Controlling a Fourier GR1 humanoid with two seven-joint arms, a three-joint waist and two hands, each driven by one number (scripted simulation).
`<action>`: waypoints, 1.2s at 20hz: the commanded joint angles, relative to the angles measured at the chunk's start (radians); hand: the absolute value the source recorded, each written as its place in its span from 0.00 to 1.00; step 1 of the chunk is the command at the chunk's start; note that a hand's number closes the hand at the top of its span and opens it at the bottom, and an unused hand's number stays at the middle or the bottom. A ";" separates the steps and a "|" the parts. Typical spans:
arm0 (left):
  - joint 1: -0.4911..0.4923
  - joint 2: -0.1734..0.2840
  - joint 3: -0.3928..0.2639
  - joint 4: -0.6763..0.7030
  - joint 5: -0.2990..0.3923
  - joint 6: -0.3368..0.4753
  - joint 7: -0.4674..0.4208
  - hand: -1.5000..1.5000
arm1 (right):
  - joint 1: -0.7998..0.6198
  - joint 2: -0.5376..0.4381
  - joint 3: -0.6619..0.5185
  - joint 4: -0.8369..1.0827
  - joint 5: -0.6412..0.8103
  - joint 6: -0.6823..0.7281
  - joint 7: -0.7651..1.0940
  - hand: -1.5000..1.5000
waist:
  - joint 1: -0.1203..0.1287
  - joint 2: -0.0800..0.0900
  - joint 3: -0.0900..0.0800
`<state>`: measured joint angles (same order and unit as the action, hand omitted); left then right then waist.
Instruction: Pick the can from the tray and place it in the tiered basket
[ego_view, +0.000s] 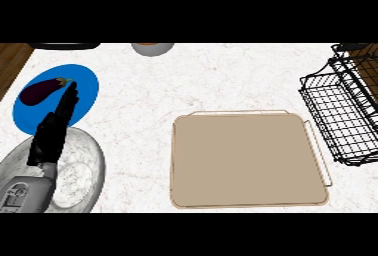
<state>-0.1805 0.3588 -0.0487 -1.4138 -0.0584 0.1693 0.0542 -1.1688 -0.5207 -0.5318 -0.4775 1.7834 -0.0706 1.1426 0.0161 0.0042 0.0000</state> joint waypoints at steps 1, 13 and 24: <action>0.029 0.003 0.013 -0.019 0.007 -0.013 -0.005 0.50 | 0.015 0.037 -0.035 -0.055 -0.043 0.000 0.133 1.00 | -0.009 -0.006 0.000; 0.048 0.020 0.033 -0.048 -0.003 -0.016 0.003 0.50 | 0.200 0.135 -0.174 -0.286 -0.121 -0.323 0.098 0.00 | -0.010 -0.007 0.000; 0.050 -0.003 0.035 -0.049 -0.017 -0.002 0.000 0.50 | 0.190 0.212 -0.126 -0.584 0.104 -0.297 0.204 0.00 | -0.011 -0.011 -0.002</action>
<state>-0.1527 0.3483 -0.0297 -1.4413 -0.0823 0.1684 0.0632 -0.9584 -0.3277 -0.6710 -0.9671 1.8160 -0.3544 1.1408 0.0019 -0.0035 -0.0009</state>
